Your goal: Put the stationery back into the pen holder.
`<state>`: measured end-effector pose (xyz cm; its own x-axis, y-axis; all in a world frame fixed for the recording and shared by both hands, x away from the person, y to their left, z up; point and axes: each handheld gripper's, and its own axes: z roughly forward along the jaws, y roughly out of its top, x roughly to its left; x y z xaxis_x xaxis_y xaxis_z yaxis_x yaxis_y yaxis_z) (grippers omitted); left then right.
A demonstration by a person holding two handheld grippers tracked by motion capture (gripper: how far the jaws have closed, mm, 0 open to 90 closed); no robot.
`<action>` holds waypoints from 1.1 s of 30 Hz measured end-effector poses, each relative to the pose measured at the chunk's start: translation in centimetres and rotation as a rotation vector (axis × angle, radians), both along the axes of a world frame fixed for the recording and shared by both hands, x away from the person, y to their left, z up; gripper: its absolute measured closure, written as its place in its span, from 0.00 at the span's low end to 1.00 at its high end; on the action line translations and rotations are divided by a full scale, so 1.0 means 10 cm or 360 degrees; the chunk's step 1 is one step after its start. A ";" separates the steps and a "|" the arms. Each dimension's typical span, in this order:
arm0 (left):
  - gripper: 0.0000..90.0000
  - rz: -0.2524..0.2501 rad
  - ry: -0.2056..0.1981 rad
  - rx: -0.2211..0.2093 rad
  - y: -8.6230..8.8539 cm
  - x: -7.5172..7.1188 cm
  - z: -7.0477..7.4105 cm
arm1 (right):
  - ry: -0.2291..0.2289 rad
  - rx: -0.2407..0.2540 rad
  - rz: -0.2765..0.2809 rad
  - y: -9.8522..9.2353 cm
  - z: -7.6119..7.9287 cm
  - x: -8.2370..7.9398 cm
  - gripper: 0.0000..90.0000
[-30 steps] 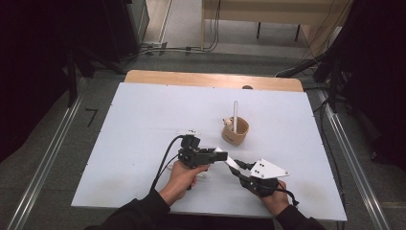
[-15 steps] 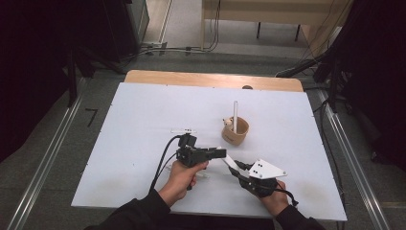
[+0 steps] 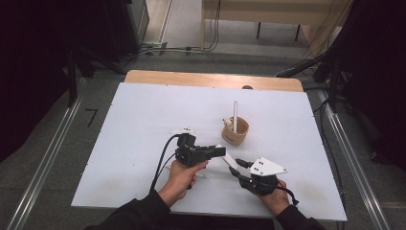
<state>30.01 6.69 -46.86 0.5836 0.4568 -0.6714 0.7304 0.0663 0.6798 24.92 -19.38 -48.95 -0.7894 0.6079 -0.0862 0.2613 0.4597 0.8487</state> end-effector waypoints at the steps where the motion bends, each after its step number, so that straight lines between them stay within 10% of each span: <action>1: 0.72 0.0010 -0.0008 0.0001 0.01 0.00 0.01 | 0.0012 0.0001 -0.0006 0.00 0.00 0.01 0.61; 19: 0.72 0.0237 -0.0348 0.0166 0.07 0.03 0.22 | 0.0215 -0.0096 -0.0123 -0.04 -0.10 0.15 0.43; 33: 0.72 0.0323 -0.0417 0.0158 -0.04 0.21 0.33 | 0.0287 -0.0097 -0.0187 -0.05 -0.11 0.19 0.30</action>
